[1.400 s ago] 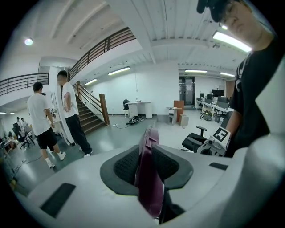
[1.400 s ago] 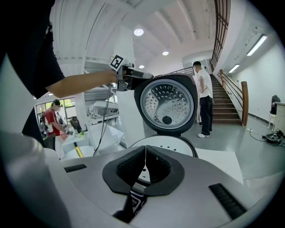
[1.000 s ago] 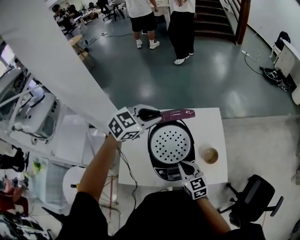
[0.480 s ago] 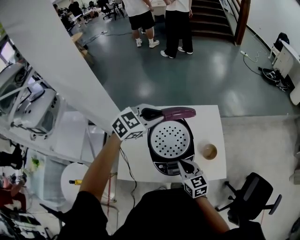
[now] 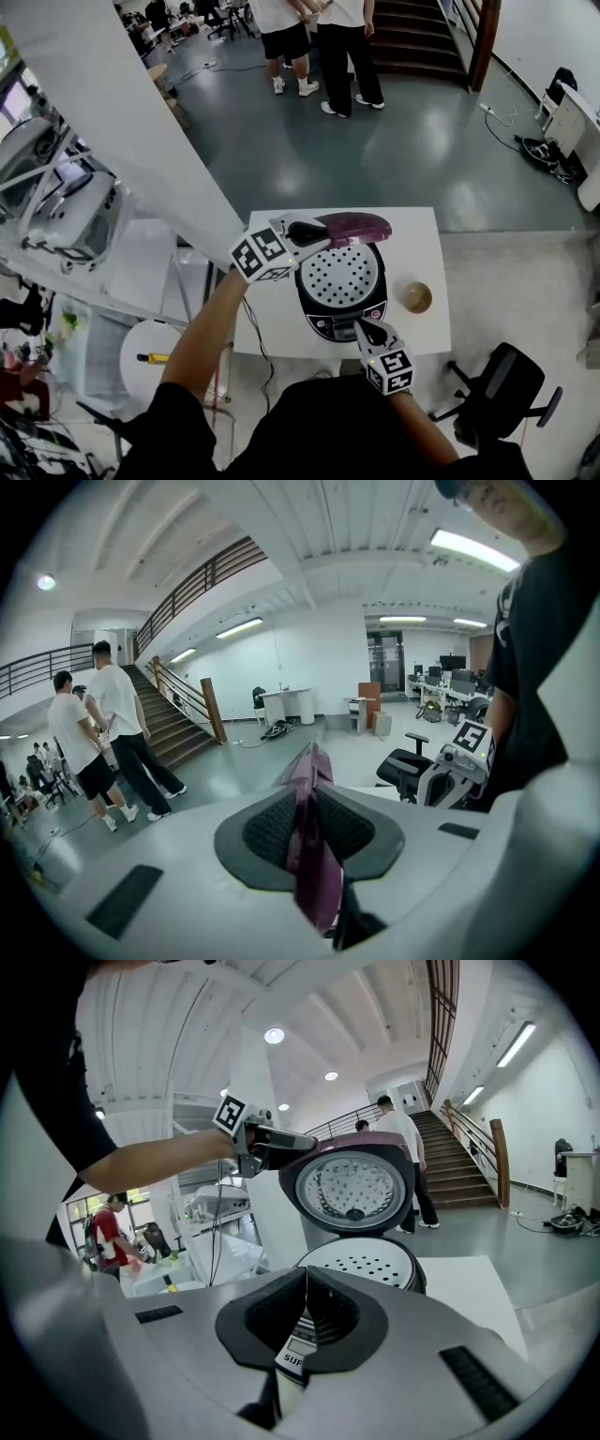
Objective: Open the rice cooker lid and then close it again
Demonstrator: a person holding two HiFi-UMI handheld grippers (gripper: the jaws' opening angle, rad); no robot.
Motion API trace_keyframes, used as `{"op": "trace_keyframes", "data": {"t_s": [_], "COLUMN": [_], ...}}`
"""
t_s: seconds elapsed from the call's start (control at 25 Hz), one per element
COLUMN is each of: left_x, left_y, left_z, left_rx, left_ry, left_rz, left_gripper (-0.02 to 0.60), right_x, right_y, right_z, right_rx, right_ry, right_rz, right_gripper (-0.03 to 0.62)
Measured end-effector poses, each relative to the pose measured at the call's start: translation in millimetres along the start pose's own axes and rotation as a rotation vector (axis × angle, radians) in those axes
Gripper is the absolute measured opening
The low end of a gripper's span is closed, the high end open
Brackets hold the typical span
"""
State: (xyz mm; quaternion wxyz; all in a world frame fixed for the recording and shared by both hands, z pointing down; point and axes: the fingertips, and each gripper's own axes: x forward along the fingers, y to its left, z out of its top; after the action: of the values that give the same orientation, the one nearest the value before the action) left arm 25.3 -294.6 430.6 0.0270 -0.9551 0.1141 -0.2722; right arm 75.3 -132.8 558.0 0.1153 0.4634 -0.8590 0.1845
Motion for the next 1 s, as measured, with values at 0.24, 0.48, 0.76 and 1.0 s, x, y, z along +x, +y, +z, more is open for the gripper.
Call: {"op": "trace_keyframes", "data": {"t_s": [0.24,0.48,0.76,1.0], "left_x": [3,6,8,12], "left_y": [-15,-27,-41,-53], "left_z": [-6,-13,-19,-24], "left_rx": [0.009,0.023,0.054,0.057], "left_ry": [0.019,0.035,0.038,0.051], "left_rz": [0.006,0.017,0.040,0.011], "left_gripper": [0.063,0.063,0.064,0.064], "right_x": [-11,-20,-27,-30], "right_y": [5,7,13,11], "right_z": [-5,-11,-17,-18], "right_rx": [-0.046,-0.033,-0.018,-0.015], "right_ry": [0.006,-0.002,0.015,0.018], "right_rz": [-0.020,-0.036,-0.032,-0.051], "right_gripper": [0.001,0.000,0.000,0.002]}}
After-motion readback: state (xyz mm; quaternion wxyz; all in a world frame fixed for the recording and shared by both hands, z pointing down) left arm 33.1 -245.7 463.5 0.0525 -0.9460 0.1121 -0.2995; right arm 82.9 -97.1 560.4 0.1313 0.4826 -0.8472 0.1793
